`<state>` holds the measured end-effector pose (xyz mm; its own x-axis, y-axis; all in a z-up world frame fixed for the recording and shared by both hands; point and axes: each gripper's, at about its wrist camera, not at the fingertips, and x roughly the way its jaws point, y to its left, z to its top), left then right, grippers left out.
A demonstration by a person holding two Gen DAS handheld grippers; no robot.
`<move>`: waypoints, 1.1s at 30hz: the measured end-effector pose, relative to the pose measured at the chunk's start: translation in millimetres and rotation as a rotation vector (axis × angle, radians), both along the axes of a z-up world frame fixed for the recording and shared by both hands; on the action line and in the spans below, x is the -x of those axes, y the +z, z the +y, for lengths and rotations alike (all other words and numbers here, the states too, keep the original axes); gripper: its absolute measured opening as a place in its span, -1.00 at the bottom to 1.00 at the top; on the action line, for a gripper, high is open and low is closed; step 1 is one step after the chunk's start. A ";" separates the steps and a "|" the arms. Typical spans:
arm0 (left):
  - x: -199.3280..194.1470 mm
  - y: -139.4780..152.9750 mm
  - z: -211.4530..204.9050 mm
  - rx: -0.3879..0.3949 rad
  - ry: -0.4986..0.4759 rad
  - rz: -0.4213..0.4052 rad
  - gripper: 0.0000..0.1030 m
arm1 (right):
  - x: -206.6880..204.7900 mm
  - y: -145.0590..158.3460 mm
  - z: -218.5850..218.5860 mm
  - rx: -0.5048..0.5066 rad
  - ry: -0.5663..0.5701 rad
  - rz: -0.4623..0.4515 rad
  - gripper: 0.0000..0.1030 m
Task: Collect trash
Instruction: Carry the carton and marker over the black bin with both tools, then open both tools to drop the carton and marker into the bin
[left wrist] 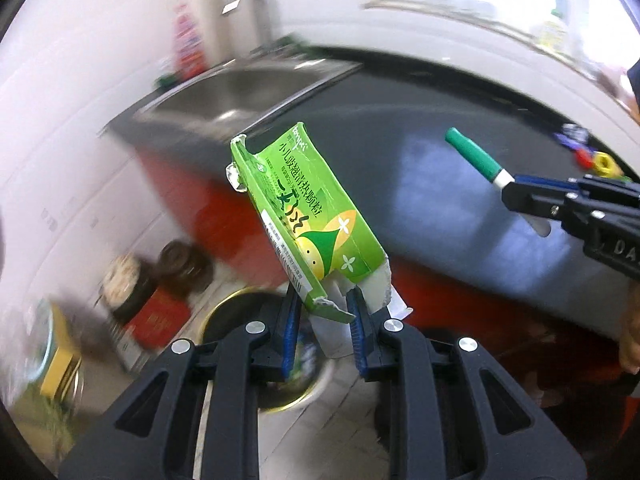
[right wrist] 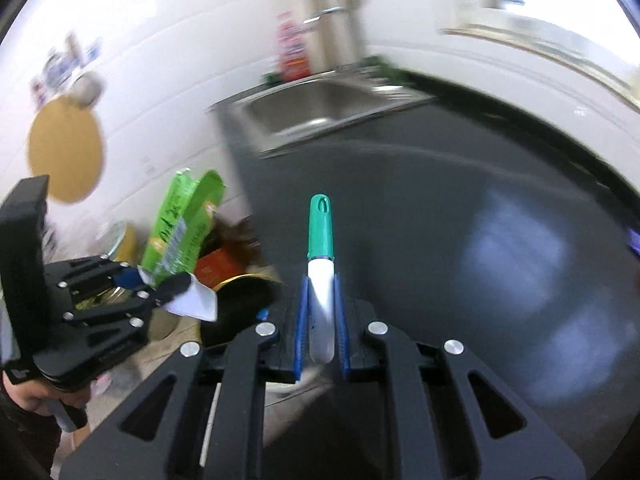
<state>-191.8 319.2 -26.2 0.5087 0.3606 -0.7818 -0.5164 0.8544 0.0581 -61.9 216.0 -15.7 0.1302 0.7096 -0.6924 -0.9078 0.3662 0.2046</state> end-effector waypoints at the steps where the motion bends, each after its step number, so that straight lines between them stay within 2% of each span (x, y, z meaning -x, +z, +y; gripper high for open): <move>1: 11.7 -5.0 9.8 0.010 0.026 0.008 -0.58 | 10.5 -2.3 12.9 0.003 0.027 0.002 -0.73; 6: 59.4 -41.8 51.0 0.092 0.131 0.052 -0.58 | 61.7 -26.2 74.4 0.044 0.163 0.039 -0.73; 9: 73.8 -73.7 70.7 0.147 0.162 0.081 -0.58 | 82.8 -48.7 101.6 0.087 0.210 0.058 -0.73; 11: 76.8 -93.7 79.1 0.184 0.174 0.096 -0.58 | 89.6 -71.0 119.6 0.128 0.220 0.108 -0.73; 15: 79.4 -134.8 96.6 0.303 0.182 0.099 -0.58 | 87.6 -109.4 141.2 0.201 0.203 0.170 -0.73; 17: 77.8 -151.5 104.8 0.328 0.185 0.110 -0.58 | 85.3 -127.9 149.8 0.237 0.188 0.183 -0.73; 22: 74.6 -175.1 110.6 0.362 0.179 0.126 -0.57 | 78.9 -157.0 162.6 0.298 0.167 0.200 -0.73; 29: 71.6 -195.6 122.1 0.396 0.168 0.127 -0.55 | 66.2 -169.7 175.4 0.320 0.155 0.218 -0.73; 30: 71.1 -196.0 123.7 0.392 0.166 0.121 -0.51 | 64.4 -169.5 177.1 0.321 0.151 0.221 -0.73; 31: 70.2 -194.4 122.5 0.387 0.169 0.116 -0.35 | 63.5 -171.1 178.6 0.327 0.149 0.233 -0.71; 32: 70.3 -196.0 125.8 0.384 0.175 0.112 -0.20 | 62.0 -171.5 183.3 0.338 0.143 0.240 -0.53; 33: 70.7 -199.2 128.9 0.396 0.187 0.115 0.17 | 60.3 -172.1 185.5 0.341 0.137 0.242 -0.33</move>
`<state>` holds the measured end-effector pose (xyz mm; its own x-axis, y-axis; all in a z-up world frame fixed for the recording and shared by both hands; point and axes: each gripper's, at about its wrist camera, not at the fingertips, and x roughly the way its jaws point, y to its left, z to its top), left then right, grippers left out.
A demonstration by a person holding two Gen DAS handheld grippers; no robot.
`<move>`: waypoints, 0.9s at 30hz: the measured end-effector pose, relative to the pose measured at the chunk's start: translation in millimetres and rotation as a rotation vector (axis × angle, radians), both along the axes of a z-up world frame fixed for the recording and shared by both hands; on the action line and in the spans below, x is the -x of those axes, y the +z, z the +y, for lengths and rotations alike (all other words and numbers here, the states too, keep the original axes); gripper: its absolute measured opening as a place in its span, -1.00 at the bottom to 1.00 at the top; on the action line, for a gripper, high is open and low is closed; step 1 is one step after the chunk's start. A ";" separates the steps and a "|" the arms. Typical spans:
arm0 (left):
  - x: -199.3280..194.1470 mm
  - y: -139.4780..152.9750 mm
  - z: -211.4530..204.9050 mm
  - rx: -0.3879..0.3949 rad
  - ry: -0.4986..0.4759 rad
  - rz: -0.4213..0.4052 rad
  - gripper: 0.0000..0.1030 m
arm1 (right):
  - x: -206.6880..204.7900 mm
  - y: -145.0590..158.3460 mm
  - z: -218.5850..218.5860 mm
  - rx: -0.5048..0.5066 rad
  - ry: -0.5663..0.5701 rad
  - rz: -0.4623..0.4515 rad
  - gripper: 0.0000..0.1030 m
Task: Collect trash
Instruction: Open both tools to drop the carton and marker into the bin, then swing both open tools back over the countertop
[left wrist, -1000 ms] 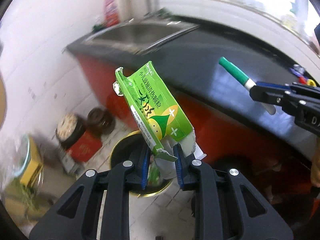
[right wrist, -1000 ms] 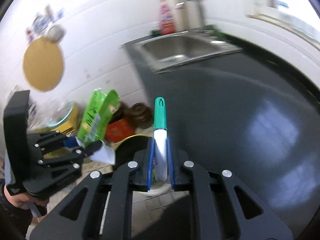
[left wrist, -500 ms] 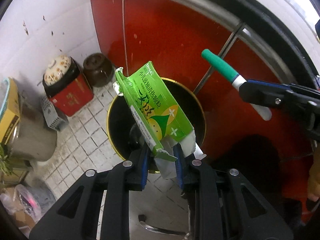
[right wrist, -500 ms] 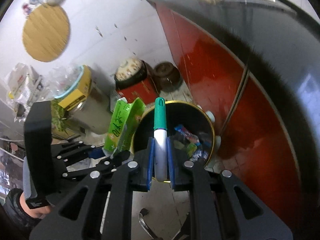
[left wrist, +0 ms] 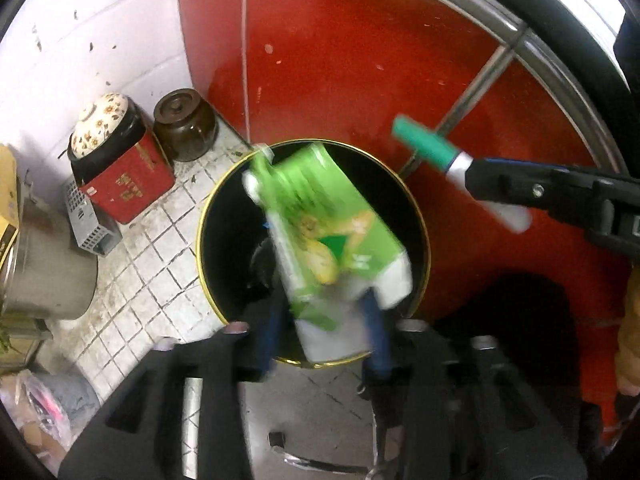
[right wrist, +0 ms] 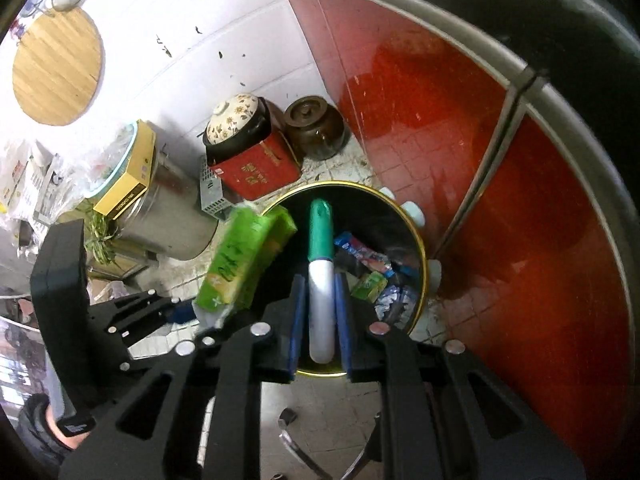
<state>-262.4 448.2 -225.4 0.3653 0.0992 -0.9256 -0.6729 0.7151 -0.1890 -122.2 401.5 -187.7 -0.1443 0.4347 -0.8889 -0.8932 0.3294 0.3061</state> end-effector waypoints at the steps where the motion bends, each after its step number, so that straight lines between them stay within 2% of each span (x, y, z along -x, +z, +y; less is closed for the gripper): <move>1: -0.6 -3.3 2.5 0.015 0.003 0.006 0.32 | -0.9 1.0 1.5 -0.009 -0.005 -0.001 0.14; 2: -0.9 -5.4 4.3 0.020 0.005 0.010 0.32 | -1.1 3.3 1.2 -0.022 -0.005 -0.007 0.25; 10: 3.0 -11.4 7.5 0.014 0.015 0.036 0.33 | 3.3 5.3 1.1 -0.029 0.022 -0.016 0.25; 16: 5.4 -0.9 4.8 -0.006 0.031 0.023 0.34 | 7.0 19.0 -8.6 -0.060 0.029 -0.021 0.25; 17: 5.8 5.0 3.2 -0.018 0.032 0.018 0.35 | 7.9 25.7 -12.8 -0.070 0.030 -0.026 0.25; 20: 5.5 28.9 -4.6 -0.085 0.033 -0.005 0.62 | 9.4 51.8 -27.9 -0.115 0.031 -0.035 0.27; 21: 4.3 40.5 -9.7 -0.119 0.029 -0.012 0.73 | 9.0 60.9 -34.1 -0.132 0.027 -0.039 0.31; 22: 3.4 49.4 -12.9 -0.145 0.023 -0.019 0.80 | 6.5 75.1 -45.4 -0.160 0.016 -0.046 0.48; 23: 1.5 61.2 -18.4 -0.179 0.014 -0.026 0.83 | 2.3 90.4 -59.0 -0.189 0.000 -0.056 0.59; 27: -17.7 118.1 -50.9 -0.288 -0.068 -0.095 0.85 | -22.0 144.5 -122.9 -0.270 -0.088 -0.135 0.67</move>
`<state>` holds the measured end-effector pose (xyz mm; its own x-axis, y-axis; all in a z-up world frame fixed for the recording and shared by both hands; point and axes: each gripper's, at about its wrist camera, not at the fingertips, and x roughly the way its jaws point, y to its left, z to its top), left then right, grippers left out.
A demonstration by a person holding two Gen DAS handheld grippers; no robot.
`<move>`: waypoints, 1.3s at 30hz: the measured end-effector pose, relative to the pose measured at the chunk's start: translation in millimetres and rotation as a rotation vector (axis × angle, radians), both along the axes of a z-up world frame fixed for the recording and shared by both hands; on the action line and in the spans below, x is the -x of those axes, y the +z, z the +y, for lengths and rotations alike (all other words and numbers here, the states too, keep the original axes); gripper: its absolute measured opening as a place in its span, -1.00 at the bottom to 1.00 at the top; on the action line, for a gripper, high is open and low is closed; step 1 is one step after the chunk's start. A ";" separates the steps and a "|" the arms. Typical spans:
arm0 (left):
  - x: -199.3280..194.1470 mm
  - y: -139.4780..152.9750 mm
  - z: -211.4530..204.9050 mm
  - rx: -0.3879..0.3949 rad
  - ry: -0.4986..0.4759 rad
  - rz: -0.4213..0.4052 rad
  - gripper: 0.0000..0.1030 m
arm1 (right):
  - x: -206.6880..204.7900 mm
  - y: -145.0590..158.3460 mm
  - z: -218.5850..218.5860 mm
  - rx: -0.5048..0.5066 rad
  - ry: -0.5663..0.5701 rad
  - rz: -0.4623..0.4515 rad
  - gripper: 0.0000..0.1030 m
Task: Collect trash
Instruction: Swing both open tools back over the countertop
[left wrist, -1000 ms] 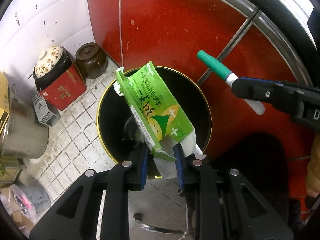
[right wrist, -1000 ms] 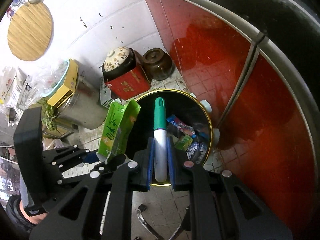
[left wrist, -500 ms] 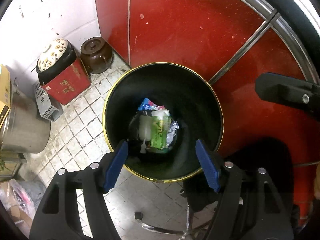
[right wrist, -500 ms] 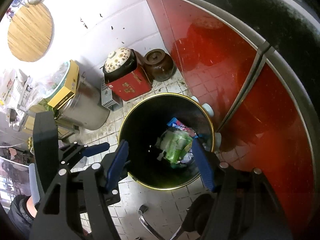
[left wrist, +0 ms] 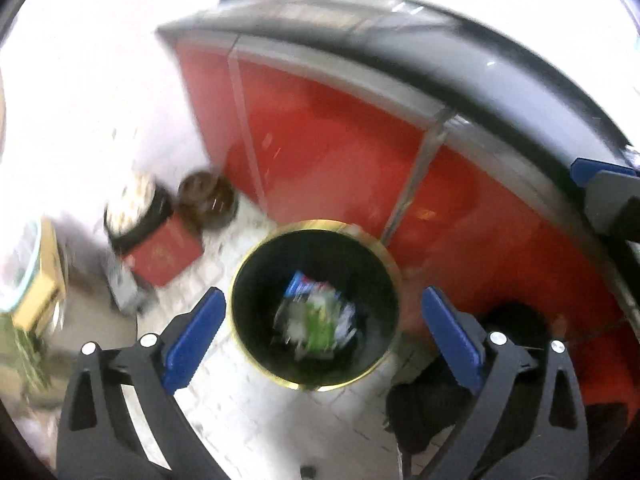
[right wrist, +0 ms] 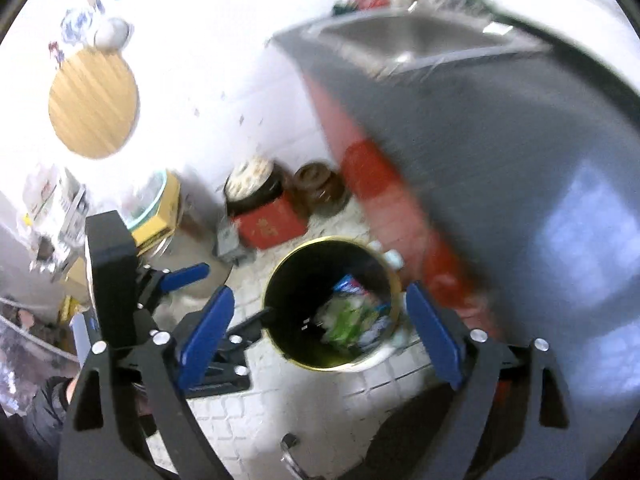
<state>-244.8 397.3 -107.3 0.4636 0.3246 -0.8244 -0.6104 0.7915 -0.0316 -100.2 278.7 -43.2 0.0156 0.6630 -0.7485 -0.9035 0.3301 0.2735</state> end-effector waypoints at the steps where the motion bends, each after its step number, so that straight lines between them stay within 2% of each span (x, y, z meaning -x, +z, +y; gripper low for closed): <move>1: -6.5 11.9 -9.1 -0.013 -0.026 -0.018 0.86 | -6.5 9.3 -15.0 -0.015 -0.028 -0.016 0.70; 6: -59.3 72.1 -83.1 -0.077 -0.223 -0.119 0.87 | -60.1 54.8 -129.5 -0.053 -0.269 -0.101 0.76; 10: -110.2 102.8 -158.9 -0.108 -0.399 -0.168 0.87 | -100.3 76.8 -238.0 -0.053 -0.506 -0.173 0.77; 14: -158.6 116.9 -236.6 -0.122 -0.559 -0.179 0.87 | -125.3 81.3 -346.3 -0.035 -0.718 -0.229 0.82; 17: -186.2 117.7 -285.7 -0.112 -0.653 -0.180 0.87 | -139.3 73.4 -420.0 -0.025 -0.836 -0.228 0.84; 20: -203.9 114.1 -331.9 -0.124 -0.721 -0.170 0.87 | -151.3 62.9 -472.4 -0.007 -0.926 -0.211 0.84; 25: -227.8 105.7 -373.5 -0.130 -0.773 -0.141 0.87 | -158.2 45.3 -513.1 0.032 -0.980 -0.203 0.84; 30: -253.3 100.7 -387.2 -0.147 -0.781 -0.112 0.87 | -174.8 32.2 -521.2 0.043 -0.988 -0.179 0.84; 34: -294.2 92.7 -397.8 -0.129 -0.784 -0.092 0.87 | -219.9 22.4 -522.2 0.074 -0.973 -0.156 0.84; 39: -367.3 74.3 -406.2 -0.082 -0.769 -0.037 0.87 | -292.2 -0.4 -517.8 0.130 -0.960 -0.139 0.84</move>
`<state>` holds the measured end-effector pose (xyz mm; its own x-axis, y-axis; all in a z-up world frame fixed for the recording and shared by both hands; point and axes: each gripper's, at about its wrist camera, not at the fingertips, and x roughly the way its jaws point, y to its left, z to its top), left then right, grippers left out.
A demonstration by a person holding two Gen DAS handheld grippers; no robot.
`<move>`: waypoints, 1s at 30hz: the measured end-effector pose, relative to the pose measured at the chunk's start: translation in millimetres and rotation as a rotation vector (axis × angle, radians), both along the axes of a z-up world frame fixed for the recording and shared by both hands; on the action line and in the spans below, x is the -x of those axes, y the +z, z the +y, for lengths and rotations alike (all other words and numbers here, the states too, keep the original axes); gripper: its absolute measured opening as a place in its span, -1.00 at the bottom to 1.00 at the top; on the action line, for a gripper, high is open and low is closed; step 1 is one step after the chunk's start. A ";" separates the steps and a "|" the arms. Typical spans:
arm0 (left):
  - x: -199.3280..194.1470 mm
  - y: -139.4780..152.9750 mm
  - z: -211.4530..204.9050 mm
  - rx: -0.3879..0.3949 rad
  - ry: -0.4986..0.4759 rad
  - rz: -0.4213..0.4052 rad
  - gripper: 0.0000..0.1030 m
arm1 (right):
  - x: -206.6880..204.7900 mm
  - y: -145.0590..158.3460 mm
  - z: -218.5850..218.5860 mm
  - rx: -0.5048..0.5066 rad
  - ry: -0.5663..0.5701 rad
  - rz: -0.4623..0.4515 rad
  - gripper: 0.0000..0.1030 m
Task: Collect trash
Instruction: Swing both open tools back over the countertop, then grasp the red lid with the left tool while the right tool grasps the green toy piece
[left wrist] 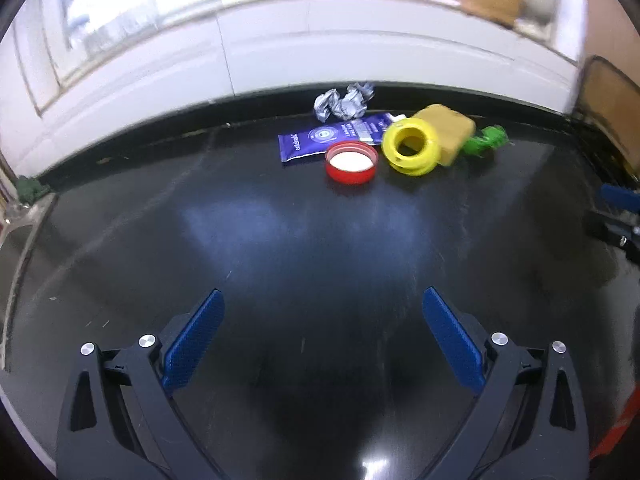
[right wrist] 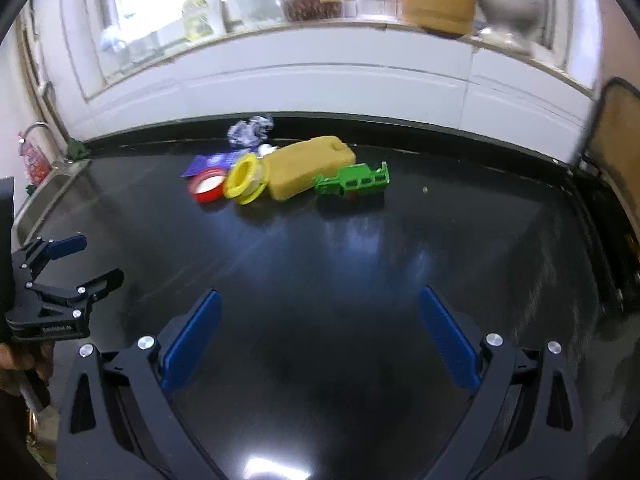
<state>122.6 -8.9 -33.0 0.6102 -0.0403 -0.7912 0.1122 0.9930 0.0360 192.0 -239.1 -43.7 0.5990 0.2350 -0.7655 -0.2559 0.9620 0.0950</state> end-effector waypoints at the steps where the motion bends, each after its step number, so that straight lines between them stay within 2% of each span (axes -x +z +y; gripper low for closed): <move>1: -15.3 -4.0 -1.5 0.004 -0.010 0.002 0.87 | -13.4 -4.7 0.5 0.004 -0.005 0.011 0.84; 3: -41.6 -11.3 -4.3 -0.027 0.003 0.022 0.87 | -40.0 -15.3 0.6 -0.001 -0.008 0.036 0.84; 5: -66.0 -15.9 -8.3 -0.004 -0.023 0.031 0.87 | -70.0 -27.2 3.1 0.004 -0.015 0.060 0.84; 10: -110.5 -27.5 -10.3 -0.019 -0.015 0.045 0.87 | -117.6 -45.0 11.8 0.015 -0.013 0.092 0.84; 17: -137.4 -34.8 -9.7 -0.003 -0.022 0.032 0.86 | -142.7 -52.7 17.0 0.012 -0.015 0.086 0.81; 18: -138.6 -34.5 -10.5 -0.008 -0.024 0.023 0.82 | -143.3 -52.4 17.5 0.014 -0.009 0.077 0.77; 20: -139.7 -32.3 -10.9 0.000 -0.029 0.008 0.60 | -141.1 -50.8 18.9 0.028 -0.008 0.067 0.52; 22: -141.3 -30.4 -10.9 0.023 -0.036 0.008 0.20 | -140.2 -49.4 20.2 0.027 0.005 0.072 0.49; 24: -144.4 -26.7 -14.3 0.014 -0.040 0.002 -0.06 | -136.2 -47.0 20.9 0.030 0.009 0.058 0.49; 30: -130.0 -19.5 -10.4 0.021 -0.040 0.011 -0.06 | -113.5 -26.7 22.0 0.023 0.008 0.021 0.49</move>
<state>252.6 -19.2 -52.5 0.5987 -0.0808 -0.7969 0.1519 0.9883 0.0139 305.5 -217.2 -70.4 0.5812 0.2215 -0.7830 -0.2615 0.9620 0.0780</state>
